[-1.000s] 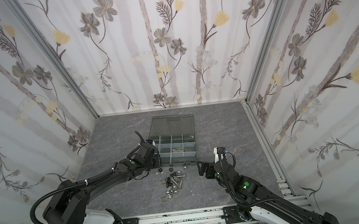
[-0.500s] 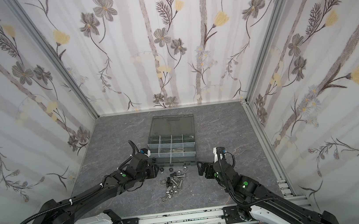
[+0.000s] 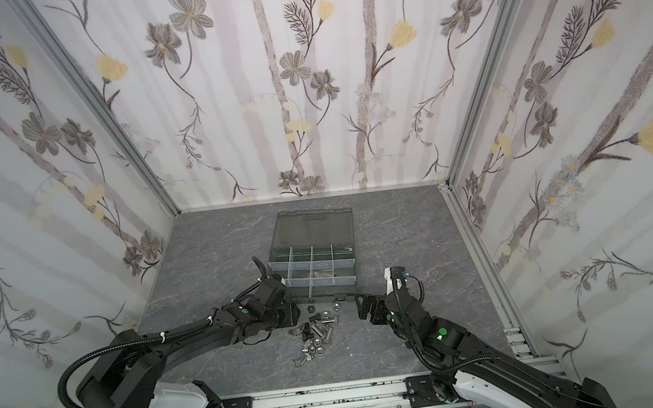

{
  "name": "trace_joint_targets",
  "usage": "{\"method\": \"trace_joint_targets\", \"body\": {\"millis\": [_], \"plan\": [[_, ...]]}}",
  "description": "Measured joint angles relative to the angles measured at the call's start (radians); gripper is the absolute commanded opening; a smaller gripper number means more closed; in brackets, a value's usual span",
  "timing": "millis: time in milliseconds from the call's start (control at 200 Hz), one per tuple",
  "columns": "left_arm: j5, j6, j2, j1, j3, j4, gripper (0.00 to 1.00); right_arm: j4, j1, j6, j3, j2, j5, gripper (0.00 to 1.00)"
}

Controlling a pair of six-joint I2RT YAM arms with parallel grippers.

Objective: Sort the screws and nuts into containers
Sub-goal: 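Lower the held black part into the nearest compartment, open left gripper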

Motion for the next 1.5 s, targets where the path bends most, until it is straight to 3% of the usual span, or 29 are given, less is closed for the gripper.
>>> {"method": "trace_joint_targets", "body": {"millis": [535,959,1499], "plan": [[-0.094,-0.034,0.13,-0.018,0.075,0.04,0.44,-0.008,0.0,0.017,-0.018,-0.038,0.006,1.0],[-0.151,-0.038,0.144,-0.035,0.057,0.089,0.25,-0.01,0.0,0.018,-0.028,-0.05,0.006,1.0],[-0.069,-0.04,0.049,-0.044,0.021,0.019,0.23,-0.01,0.0,0.018,-0.03,-0.051,0.01,1.0]]}}
